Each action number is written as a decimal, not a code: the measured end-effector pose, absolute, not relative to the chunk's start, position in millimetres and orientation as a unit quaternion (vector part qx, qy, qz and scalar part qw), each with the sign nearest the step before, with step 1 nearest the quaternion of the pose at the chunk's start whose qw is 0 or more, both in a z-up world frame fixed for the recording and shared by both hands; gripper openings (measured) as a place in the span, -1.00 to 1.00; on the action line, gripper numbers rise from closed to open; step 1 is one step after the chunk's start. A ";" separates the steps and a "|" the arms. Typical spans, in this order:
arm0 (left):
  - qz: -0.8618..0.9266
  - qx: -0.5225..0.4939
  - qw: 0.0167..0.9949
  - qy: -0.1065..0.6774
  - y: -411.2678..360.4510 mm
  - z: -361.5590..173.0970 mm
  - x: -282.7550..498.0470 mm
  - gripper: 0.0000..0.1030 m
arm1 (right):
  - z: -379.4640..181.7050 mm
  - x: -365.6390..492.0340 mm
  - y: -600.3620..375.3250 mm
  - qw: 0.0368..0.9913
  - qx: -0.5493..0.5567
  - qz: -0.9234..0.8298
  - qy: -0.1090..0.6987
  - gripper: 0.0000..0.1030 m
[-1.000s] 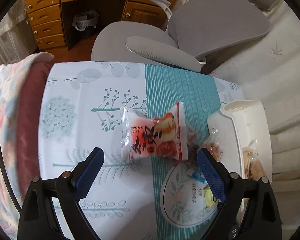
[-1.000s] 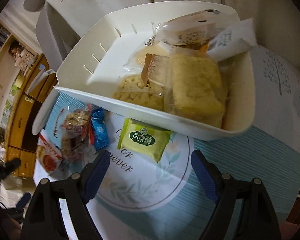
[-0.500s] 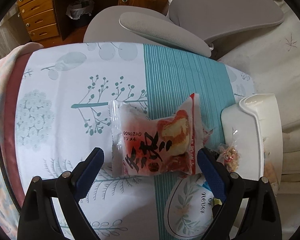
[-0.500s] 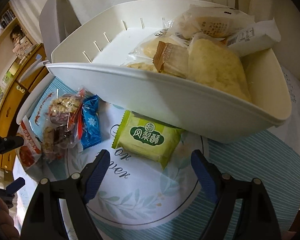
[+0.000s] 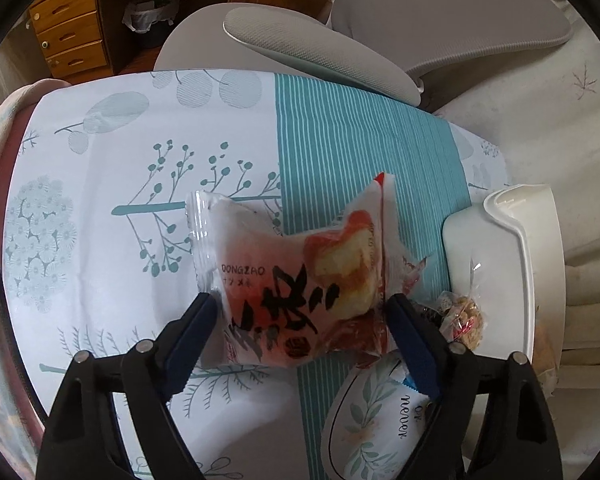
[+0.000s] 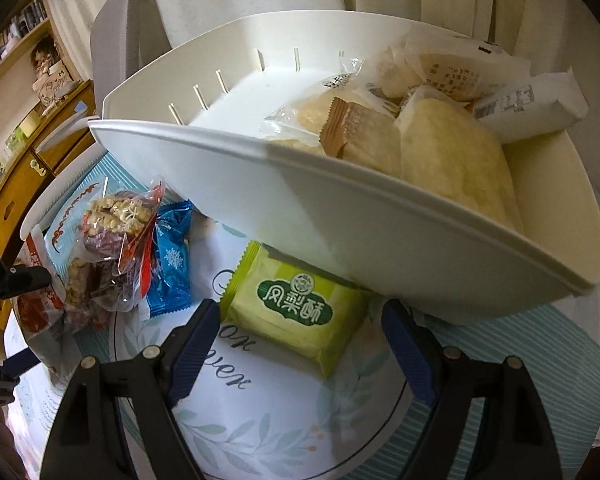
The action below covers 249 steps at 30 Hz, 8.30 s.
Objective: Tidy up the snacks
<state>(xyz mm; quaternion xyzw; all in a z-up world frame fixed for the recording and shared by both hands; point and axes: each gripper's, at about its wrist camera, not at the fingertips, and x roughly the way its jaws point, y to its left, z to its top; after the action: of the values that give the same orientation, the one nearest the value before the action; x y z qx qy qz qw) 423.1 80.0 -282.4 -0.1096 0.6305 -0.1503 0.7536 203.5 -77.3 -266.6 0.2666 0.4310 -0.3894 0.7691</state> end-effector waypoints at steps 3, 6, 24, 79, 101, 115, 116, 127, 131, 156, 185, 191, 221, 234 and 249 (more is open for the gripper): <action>-0.155 -0.108 0.759 0.624 80.7 -280.2 420.8 0.49 | -265.3 204.1 -76.8 0.770 0.265 -0.385 0.434 0.61; -0.161 -0.112 0.760 0.620 85.0 -278.0 419.1 0.40 | -262.5 207.6 -75.6 0.781 0.259 -0.366 0.435 0.30; -0.138 -0.123 0.740 0.646 128.9 -265.3 378.1 0.20 | -257.3 199.8 -75.5 0.756 0.331 -0.282 0.489 0.10; -0.150 -0.201 0.796 0.551 1.1 -124.3 217.9 0.21 | -114.0 131.8 -220.4 0.861 0.192 -0.042 0.469 0.11; -0.150 -0.143 0.819 0.535 -139.6 -133.9 248.1 0.66 | -136.3 163.0 -316.2 0.865 0.166 -0.005 0.473 0.26; -0.114 -0.145 0.817 0.546 -105.8 -137.5 235.3 0.69 | -139.9 157.9 -311.5 0.855 0.199 0.003 0.480 0.48; -0.113 -0.144 0.817 0.547 -101.0 -137.4 233.4 0.69 | -139.4 157.1 -308.5 0.855 0.199 0.003 0.480 0.48; -0.118 -0.119 0.819 0.548 -36.6 -127.2 210.5 0.69 | -125.6 143.1 -253.9 0.857 0.207 -0.010 0.471 0.48; -0.132 -0.099 0.820 0.548 -9.8 -116.2 204.4 0.69 | -115.9 135.7 -223.2 0.862 0.212 -0.022 0.460 0.48; -0.162 -0.003 0.822 0.547 129.2 -118.0 246.7 0.69 | -97.2 145.5 -48.9 0.901 0.066 -0.059 0.424 0.47; -0.236 0.037 0.781 0.577 53.6 -237.9 400.0 0.69 | -183.4 274.8 -7.9 0.849 -0.225 0.012 0.478 0.17; -0.252 0.054 0.753 0.606 34.1 -265.3 410.1 0.69 | -199.2 284.5 -4.8 0.829 -0.257 0.029 0.497 0.10; -0.230 -0.003 0.744 0.627 48.0 -282.7 413.0 -0.06 | -223.9 301.9 -11.3 0.816 -0.212 0.043 0.536 -1.00; -0.200 -0.049 0.749 0.629 103.9 -254.7 360.7 -0.07 | -208.0 275.5 -9.0 0.820 -0.119 0.062 0.557 -1.00; -0.187 -0.102 0.776 0.593 139.9 -236.3 317.3 -0.07 | -186.0 290.4 -38.5 0.851 0.013 0.049 0.522 -0.41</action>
<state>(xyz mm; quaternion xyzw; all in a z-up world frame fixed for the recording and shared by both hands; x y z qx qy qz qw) 317.3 139.9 -236.3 -0.1015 0.5934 -0.1868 0.7763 290.4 -38.5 -186.0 0.0133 0.5219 0.0486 0.8515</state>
